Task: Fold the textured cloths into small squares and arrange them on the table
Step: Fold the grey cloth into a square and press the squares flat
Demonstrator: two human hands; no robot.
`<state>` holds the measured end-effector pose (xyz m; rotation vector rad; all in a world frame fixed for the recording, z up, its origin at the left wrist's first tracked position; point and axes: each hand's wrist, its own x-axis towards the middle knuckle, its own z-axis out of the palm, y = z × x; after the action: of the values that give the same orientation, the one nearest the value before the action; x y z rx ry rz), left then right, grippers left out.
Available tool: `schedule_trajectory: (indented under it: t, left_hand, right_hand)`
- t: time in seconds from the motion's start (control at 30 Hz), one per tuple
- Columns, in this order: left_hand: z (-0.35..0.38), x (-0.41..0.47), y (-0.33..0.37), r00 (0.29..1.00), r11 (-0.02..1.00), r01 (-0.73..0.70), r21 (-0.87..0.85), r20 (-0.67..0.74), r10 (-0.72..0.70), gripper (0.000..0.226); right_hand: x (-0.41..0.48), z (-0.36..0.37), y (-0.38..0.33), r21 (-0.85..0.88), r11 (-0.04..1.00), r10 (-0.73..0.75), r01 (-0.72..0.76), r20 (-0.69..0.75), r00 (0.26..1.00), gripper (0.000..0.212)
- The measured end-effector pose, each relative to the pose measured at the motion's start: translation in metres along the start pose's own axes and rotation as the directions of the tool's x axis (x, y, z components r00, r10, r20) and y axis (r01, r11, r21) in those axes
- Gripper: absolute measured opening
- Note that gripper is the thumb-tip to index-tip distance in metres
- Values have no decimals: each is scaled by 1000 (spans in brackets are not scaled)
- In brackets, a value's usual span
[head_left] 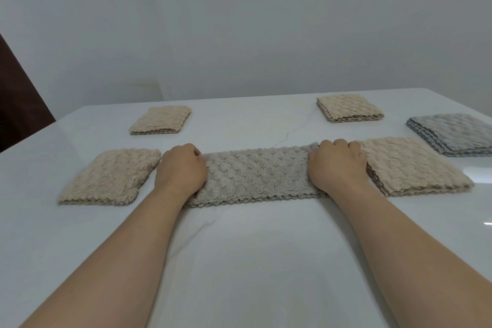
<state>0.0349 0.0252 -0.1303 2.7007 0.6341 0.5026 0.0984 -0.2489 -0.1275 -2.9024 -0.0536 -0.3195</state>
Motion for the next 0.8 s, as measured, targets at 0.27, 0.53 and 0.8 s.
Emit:
schedule_trajectory:
  t: [0.27,0.53,0.8]
  left_hand:
    - [-10,-6,10,997,952,33,-305,-51,-51,4]
    - [-23,-6,16,937,474,315,-823,191,-291,15]
    - [-31,-14,24,927,300,335,-893,256,-273,8]
  right_hand:
    - [4,-8,0,397,918,0,4,-9,1000,22]
    - [6,-24,3,707,694,142,-133,45,989,22]
    - [-5,-34,-5,756,654,137,-34,-74,988,38]
